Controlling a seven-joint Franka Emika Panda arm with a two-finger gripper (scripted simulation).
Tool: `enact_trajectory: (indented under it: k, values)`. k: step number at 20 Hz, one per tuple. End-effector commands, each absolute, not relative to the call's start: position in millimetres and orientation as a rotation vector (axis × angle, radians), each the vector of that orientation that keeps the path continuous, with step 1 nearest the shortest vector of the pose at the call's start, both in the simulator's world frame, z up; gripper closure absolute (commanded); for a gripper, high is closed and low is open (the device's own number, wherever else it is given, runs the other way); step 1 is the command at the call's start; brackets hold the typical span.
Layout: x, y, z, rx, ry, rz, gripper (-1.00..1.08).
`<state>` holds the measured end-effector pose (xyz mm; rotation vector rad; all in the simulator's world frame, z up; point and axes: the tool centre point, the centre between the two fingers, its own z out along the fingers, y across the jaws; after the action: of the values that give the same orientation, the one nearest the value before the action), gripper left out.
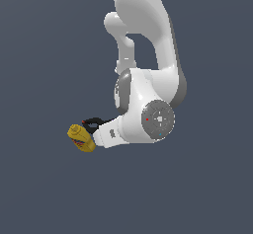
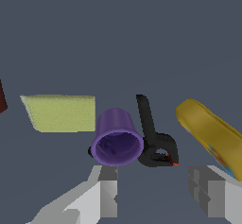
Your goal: Pick up a designated object from a clutter of objects.
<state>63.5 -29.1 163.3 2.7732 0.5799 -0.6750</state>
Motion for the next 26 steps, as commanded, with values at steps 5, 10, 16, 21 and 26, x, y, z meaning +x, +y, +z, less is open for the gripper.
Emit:
enact_trajectory:
  k: [5, 10, 16, 21, 26]
  values:
    - [67.3, -43.8, 114.5, 2.632, 0.696, -0.848, -0.20]
    - [66.6, -53.9, 81.3, 2.529, 0.766, -0.964, -0.20]
    - [64.0, -62.3, 54.4, 2.441, 0.818, -1.057, -0.20]
    - [62.3, -66.0, 42.4, 2.400, 0.840, -1.098, -0.20]
    - [61.6, -66.6, 40.0, 2.393, 0.844, -1.106, -0.20]
